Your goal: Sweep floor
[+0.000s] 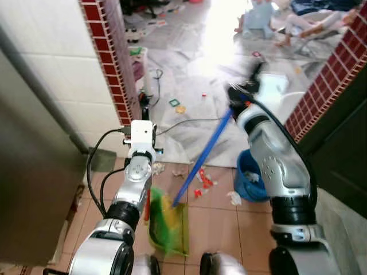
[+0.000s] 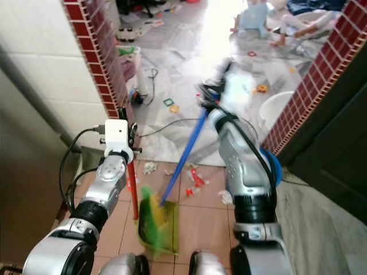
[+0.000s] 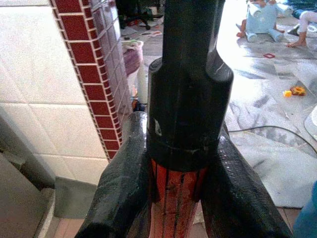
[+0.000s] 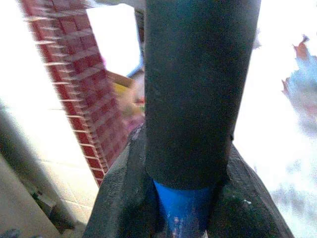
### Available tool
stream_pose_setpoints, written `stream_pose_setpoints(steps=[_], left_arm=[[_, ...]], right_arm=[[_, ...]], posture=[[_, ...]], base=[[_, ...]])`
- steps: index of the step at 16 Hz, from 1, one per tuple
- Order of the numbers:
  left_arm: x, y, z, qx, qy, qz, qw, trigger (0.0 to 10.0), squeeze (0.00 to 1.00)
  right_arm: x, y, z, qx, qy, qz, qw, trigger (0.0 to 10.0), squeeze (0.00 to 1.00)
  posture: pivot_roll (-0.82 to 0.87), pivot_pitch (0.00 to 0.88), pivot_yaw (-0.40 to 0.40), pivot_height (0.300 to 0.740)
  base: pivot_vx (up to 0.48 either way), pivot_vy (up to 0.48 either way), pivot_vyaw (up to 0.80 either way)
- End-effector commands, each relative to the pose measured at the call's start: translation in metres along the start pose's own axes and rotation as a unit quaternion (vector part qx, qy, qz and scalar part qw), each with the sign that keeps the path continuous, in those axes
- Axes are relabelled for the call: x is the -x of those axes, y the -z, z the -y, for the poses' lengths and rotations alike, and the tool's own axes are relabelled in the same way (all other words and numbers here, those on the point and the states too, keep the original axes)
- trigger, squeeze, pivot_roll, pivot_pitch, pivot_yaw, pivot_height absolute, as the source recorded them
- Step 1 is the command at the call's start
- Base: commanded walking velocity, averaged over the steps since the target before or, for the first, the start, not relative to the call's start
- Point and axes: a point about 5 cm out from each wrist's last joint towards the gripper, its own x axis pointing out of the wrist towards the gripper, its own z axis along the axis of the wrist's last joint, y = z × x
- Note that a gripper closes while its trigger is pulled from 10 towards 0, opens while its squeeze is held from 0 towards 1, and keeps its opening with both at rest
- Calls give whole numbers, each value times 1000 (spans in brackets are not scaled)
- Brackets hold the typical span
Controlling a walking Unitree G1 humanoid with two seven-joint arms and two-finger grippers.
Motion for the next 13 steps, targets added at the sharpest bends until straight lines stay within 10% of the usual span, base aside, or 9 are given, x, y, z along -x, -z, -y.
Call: stream_pose_setpoints(steps=[1,6,13], left_arm=[[1,4,6,10,3,-9,1000,10000,0],[-1,5,8,9,8,-9,1000,10000,0],[-2,6,8,9,9,-7,1000,10000,0]], right_arm=[[0,-26,2,63,-15,62,996,10000,0],[2,-35,25,205,-11,103,973,10000,0],[26,34,46,282,-19,20,959,10000,0]], posture=[[-182,73,-30,740],[-180,68,-29,740],[-170,70,-27,740]], base=[[0,0,0],[0,0,0],[0,0,0]])
